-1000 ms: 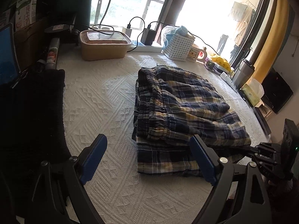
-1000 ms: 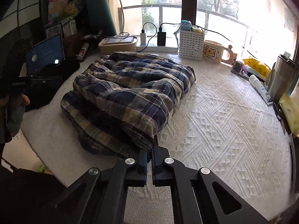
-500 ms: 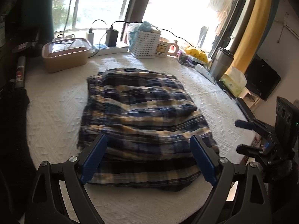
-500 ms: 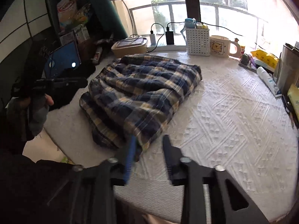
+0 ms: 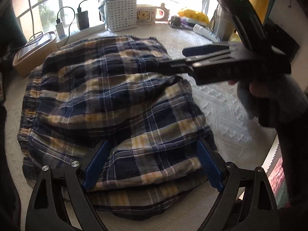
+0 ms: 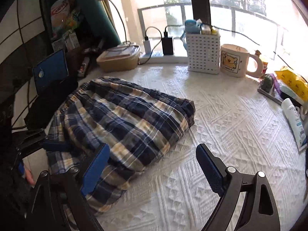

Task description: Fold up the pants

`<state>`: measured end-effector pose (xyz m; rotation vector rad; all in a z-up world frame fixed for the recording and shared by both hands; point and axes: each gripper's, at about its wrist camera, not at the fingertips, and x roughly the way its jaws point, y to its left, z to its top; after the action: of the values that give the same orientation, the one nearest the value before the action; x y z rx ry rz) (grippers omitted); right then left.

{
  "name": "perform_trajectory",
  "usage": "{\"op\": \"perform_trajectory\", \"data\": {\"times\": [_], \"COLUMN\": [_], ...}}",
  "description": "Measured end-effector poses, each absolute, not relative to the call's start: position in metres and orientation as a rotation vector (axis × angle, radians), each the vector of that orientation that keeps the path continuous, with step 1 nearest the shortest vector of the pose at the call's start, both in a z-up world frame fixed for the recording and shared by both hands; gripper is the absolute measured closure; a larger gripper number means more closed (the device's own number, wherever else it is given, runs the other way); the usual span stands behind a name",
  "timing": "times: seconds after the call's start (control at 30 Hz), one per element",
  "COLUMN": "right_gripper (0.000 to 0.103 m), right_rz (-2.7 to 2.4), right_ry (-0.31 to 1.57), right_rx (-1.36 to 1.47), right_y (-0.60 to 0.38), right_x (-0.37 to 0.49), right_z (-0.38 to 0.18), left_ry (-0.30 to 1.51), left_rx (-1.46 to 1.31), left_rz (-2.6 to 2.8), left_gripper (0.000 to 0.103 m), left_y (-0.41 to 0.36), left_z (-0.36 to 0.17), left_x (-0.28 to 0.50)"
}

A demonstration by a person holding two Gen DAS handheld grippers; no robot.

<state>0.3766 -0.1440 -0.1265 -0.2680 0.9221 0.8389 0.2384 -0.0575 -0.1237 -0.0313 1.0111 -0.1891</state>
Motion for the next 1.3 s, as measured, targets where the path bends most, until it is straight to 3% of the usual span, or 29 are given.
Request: {"op": "perform_trajectory", "data": {"times": [0.3,0.57,0.73,0.93,1.3], "right_gripper": [0.014,0.014,0.014,0.014,0.014], "right_rz": [0.847,0.84,0.869,0.835,0.664], "right_ry": [0.94,0.887,0.901,0.951,0.945], "right_rx": [-0.39,-0.279,-0.295,-0.329,-0.292], "right_y": [-0.12,-0.149,-0.157,-0.14,-0.137], "right_x": [0.428,0.44,0.443,0.455,0.493], "right_z": [-0.149,-0.122,-0.12,-0.143,-0.149], "left_ry": [1.005,0.929,0.921,1.025,1.039], "left_rx": [0.058,0.002,0.013,0.072,-0.036], "left_rz": [-0.158,-0.214,-0.184,-0.167,-0.228], "left_gripper": [0.013,0.013,0.013,0.013,0.013], "left_y": [-0.067,-0.057,-0.057,-0.069,-0.031], "left_z": [-0.134,-0.097,-0.1,-0.129,-0.101], "left_x": [0.219,0.206,0.236,0.257,0.234]}}
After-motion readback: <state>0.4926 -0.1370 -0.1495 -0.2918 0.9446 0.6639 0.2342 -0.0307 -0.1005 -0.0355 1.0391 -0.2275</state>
